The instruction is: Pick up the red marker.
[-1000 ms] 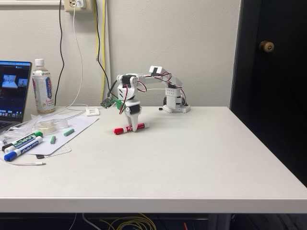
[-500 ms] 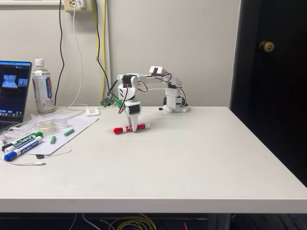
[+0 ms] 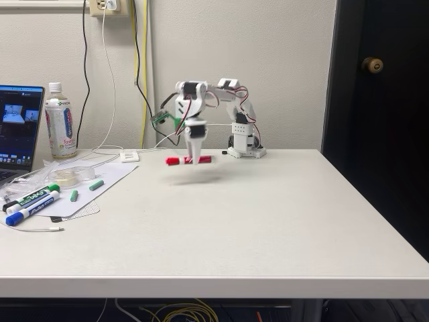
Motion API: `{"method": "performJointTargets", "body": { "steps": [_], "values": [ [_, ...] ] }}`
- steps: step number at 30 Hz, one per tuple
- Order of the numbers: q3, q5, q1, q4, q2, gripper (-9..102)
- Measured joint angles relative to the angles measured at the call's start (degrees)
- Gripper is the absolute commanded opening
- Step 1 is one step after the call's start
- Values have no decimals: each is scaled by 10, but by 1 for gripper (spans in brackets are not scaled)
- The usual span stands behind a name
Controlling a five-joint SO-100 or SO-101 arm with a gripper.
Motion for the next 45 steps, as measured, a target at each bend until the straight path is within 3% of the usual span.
{"method": "performJointTargets", "body": {
  "steps": [12,17,26,34,45],
  "values": [
    [250,150,-142,-11,276,1],
    [349,212,-185,-63,383,1],
    [509,224,-211,-131,522,1],
    [519,117,-163,-121,560,1],
    [599,235,-177,-341,708,1]
  ]
}}
